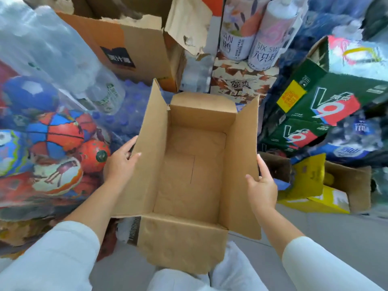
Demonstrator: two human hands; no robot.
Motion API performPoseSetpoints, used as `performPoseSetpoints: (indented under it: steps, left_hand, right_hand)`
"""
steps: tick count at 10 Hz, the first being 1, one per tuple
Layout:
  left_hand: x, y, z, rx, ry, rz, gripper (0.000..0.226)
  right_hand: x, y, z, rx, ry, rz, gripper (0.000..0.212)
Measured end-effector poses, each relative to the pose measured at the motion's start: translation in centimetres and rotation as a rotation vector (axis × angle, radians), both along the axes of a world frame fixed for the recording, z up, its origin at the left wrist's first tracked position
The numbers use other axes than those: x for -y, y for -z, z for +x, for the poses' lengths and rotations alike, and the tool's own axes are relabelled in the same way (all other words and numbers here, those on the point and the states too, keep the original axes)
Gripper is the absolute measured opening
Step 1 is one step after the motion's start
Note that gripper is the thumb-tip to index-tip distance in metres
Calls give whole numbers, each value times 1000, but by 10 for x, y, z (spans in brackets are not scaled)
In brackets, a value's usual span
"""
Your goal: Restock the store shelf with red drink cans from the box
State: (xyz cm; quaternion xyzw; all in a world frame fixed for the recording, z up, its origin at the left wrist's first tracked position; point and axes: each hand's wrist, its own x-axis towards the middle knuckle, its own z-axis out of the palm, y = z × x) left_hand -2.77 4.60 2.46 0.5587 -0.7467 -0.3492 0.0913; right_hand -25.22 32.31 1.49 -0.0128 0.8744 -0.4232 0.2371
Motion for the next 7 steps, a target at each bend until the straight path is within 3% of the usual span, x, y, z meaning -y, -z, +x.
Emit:
performPoseSetpoints:
  steps: [3, 7]
  left_hand:
    - [40, 35, -1, -3, 115, -14, 54]
    - [49, 53, 10, 13, 148, 8, 61]
  right_hand:
    - [21, 17, 29, -8, 116, 22, 64]
    - [24, 16, 32, -19, 65, 74, 67]
